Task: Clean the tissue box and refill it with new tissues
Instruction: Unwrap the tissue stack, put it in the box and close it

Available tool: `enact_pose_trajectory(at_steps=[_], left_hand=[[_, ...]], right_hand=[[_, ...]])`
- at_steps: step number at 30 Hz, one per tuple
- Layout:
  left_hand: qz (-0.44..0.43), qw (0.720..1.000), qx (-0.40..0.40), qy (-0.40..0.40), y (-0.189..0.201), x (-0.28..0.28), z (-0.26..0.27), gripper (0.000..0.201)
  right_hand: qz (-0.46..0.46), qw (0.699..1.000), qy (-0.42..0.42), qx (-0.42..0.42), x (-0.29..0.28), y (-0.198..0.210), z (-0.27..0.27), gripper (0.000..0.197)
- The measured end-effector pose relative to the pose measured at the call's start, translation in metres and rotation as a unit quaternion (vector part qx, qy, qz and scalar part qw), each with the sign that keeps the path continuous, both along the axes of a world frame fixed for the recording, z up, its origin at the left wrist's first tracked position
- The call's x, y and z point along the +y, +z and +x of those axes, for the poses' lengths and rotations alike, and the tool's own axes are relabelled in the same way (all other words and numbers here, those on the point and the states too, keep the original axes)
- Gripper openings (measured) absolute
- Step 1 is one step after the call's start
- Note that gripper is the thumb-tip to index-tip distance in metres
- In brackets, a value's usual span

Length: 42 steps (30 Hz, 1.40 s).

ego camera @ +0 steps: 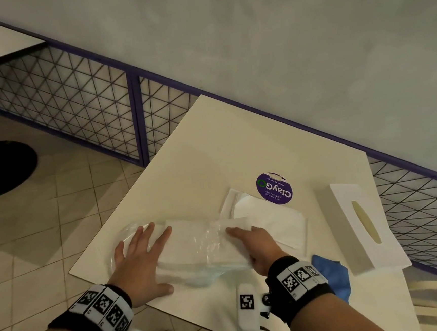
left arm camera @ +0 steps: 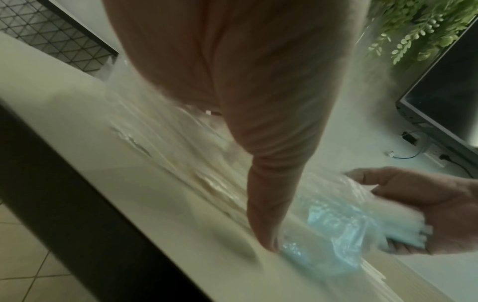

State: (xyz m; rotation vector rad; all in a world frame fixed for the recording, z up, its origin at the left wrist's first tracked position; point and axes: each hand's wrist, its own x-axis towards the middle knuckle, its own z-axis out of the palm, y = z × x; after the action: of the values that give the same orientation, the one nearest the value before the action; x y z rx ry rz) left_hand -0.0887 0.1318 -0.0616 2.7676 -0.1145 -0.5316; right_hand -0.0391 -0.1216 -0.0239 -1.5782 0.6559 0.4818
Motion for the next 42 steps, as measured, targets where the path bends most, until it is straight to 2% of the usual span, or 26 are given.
enact_pose_trajectory(at_steps=[2,4,6,9,11,13,15,16,17,18,20,21,22,23,24,25,27,28,31,33,34,38,42], left_hand=[[0.004,1.0,0.008,0.001,0.0,-0.002,-0.001,0.125],[0.007,1.0,0.022,0.001,0.002,-0.003,0.0,0.126],[0.011,0.999,0.042,0.001,0.006,-0.005,0.002,0.131],[0.02,0.994,0.103,-0.01,0.019,-0.008,0.01,0.138],[0.042,0.989,0.138,-0.012,0.033,-0.013,0.018,0.125],[0.054,0.992,0.113,-0.008,0.05,-0.023,0.026,0.095],[-0.021,0.999,0.037,0.006,0.063,-0.042,0.035,0.072],[-0.094,0.995,0.006,0.018,0.068,-0.054,0.039,0.07],[-0.186,0.982,-0.002,0.03,0.071,-0.068,0.043,0.076],[-0.292,0.955,0.021,0.04,0.076,-0.082,0.045,0.09],[-0.496,0.858,0.12,0.063,0.081,-0.107,0.047,0.119],[-0.564,0.807,0.162,0.071,0.082,-0.117,0.048,0.12],[-0.606,0.766,0.199,0.079,0.081,-0.125,0.05,0.111],[-0.627,0.74,0.225,0.089,0.08,-0.132,0.051,0.098],[-0.627,0.738,0.231,0.101,0.077,-0.14,0.051,0.086],[-0.612,0.754,0.211,0.113,0.073,-0.147,0.052,0.075],[-0.547,0.817,0.129,0.126,0.06,-0.158,0.052,0.056],[-0.529,0.833,0.095,0.133,0.055,-0.162,0.052,0.048],[-0.559,0.813,0.062,0.152,0.048,-0.171,0.046,0.037],[-0.561,0.81,0.061,0.162,0.042,-0.174,0.044,0.032],[-0.548,0.816,0.063,0.17,0.035,-0.174,0.043,0.032],[-0.453,0.872,0.083,0.164,0.01,-0.174,0.042,0.047],[-0.403,0.895,0.121,0.148,0.003,-0.174,0.044,0.048]], right_hand=[[-0.024,0.998,0.043,0.032,-0.003,-0.005,-0.005,0.031],[-0.092,0.991,0.09,0.03,-0.006,-0.004,-0.009,0.033],[-0.17,0.977,0.124,-0.007,-0.015,0.005,-0.011,0.031],[-0.295,0.937,0.168,-0.078,-0.039,0.036,-0.012,0.035],[-0.349,0.912,0.177,-0.124,-0.063,0.061,-0.015,0.031],[-0.39,0.89,0.168,-0.165,-0.087,0.087,-0.021,0.027],[-0.382,0.893,0.13,-0.199,-0.11,0.106,-0.028,0.025],[-0.353,0.905,0.104,-0.213,-0.121,0.11,-0.032,0.025],[-0.309,0.921,0.077,-0.225,-0.13,0.113,-0.036,0.026],[-0.253,0.937,0.052,-0.234,-0.137,0.114,-0.039,0.028],[-0.147,0.959,0.012,-0.241,-0.147,0.109,-0.047,0.034],[-0.117,0.964,0.002,-0.239,-0.15,0.104,-0.05,0.035],[-0.107,0.966,0.0,-0.237,-0.152,0.098,-0.053,0.033],[-0.112,0.966,0.004,-0.233,-0.153,0.092,-0.057,0.031],[-0.119,0.967,0.007,-0.227,-0.153,0.085,-0.06,0.031],[-0.122,0.968,0.005,-0.221,-0.153,0.077,-0.064,0.033],[-0.107,0.97,-0.018,-0.218,-0.152,0.062,-0.07,0.031],[-0.105,0.969,-0.028,-0.224,-0.152,0.055,-0.072,0.027],[-0.116,0.959,-0.04,-0.255,-0.146,0.038,-0.078,0.023],[-0.127,0.958,-0.039,-0.253,-0.144,0.025,-0.083,0.029],[-0.131,0.961,-0.036,-0.241,-0.143,0.018,-0.085,0.031],[-0.163,0.973,-0.009,-0.166,-0.146,-0.011,-0.096,0.036],[-0.212,0.966,-0.007,-0.146,-0.151,-0.019,-0.09,0.023]])
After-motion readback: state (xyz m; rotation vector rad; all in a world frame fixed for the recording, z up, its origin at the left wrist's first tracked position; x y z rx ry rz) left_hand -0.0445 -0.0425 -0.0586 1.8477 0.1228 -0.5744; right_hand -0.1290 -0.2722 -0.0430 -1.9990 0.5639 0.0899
